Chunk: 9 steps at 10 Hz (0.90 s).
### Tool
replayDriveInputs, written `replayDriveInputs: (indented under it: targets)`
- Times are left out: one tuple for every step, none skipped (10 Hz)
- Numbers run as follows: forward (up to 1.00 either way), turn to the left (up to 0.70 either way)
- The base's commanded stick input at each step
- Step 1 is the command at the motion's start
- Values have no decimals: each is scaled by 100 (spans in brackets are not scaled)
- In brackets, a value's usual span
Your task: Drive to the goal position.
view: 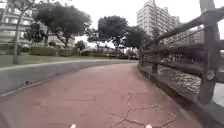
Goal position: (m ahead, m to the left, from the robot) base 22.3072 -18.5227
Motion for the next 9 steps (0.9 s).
replayDriveInputs:
  targets:
    - [100,0]
    - [100,0]
    - [100,0]
    - [100,0]
    - [100,0]
    - [100,0]
    - [100,0]
    - [100,0]
    - [100,0]
